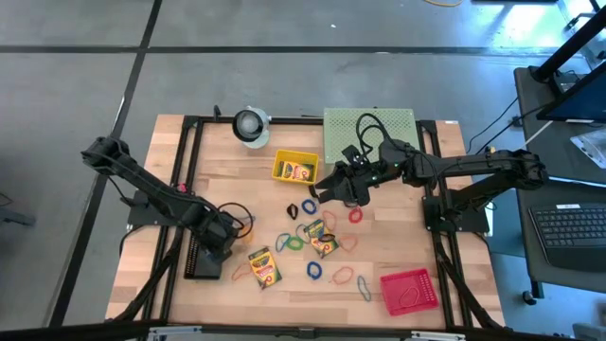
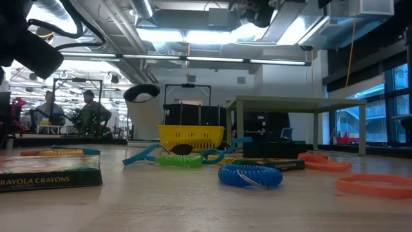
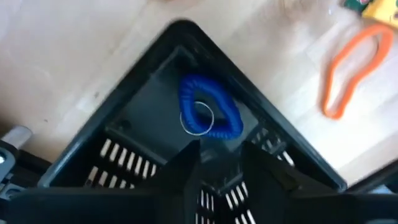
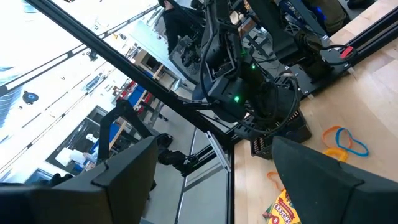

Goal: Pick & Place Office Desk Supplies
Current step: Put the yellow spring keychain into the black bin, then put the blue rubber band into the red bin

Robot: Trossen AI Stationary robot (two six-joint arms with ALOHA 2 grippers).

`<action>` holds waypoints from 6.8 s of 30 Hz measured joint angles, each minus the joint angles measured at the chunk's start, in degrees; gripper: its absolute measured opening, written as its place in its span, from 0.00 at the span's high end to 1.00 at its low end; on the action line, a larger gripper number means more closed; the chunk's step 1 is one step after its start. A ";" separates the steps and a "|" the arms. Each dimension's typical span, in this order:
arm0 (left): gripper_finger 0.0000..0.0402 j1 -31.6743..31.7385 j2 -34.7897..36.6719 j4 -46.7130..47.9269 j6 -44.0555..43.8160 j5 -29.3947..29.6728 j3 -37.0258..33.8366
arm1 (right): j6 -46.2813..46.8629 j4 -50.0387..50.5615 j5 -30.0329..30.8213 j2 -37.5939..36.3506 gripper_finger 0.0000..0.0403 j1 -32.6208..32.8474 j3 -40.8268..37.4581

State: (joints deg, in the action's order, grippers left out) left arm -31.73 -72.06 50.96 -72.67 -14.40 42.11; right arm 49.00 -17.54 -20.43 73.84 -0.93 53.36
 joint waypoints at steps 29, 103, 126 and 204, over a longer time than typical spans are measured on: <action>0.59 10.77 -2.83 -8.98 48.02 15.92 7.72 | -1.27 0.02 0.50 0.00 0.21 -0.15 0.00; 0.99 9.70 3.70 2.59 44.59 10.29 15.11 | -0.20 0.01 0.49 0.00 0.21 -0.15 0.00; 0.99 -13.01 4.14 5.38 -4.62 16.64 9.19 | -2.56 0.02 -0.11 0.00 0.21 -0.15 0.00; 0.77 22.07 8.21 -21.37 37.76 11.69 -3.58 | -0.33 0.02 0.89 0.00 0.21 -0.16 0.00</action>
State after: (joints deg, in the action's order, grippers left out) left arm -9.65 -63.85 29.59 -34.91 -2.71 38.52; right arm 48.67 -17.52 -19.54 73.84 -1.09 53.36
